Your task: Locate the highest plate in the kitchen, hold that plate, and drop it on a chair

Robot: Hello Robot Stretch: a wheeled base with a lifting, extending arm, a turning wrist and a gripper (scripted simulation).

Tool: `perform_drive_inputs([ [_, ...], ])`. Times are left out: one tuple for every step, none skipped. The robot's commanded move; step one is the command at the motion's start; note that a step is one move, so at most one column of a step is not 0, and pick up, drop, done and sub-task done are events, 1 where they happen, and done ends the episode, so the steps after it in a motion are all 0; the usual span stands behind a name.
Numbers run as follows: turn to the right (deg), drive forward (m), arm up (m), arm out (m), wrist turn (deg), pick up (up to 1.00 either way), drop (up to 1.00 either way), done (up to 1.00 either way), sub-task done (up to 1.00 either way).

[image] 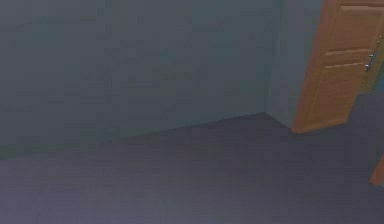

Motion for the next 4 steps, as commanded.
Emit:
perform_drive_inputs([
  [0.0,0.0,0.0,0.0,0.0,1.0,0.0,0.0,0.0],
  [0.0,0.0,0.1,0.0,0.0,0.0,0.0,0.0,0.0],
  [0.0,0.0,0.04,0.0,0.0,0.0,0.0,0.0,0.0],
  [0.0,0.0,0.0,0.0,-45.0,0.0,0.0,0.0,0.0],
])
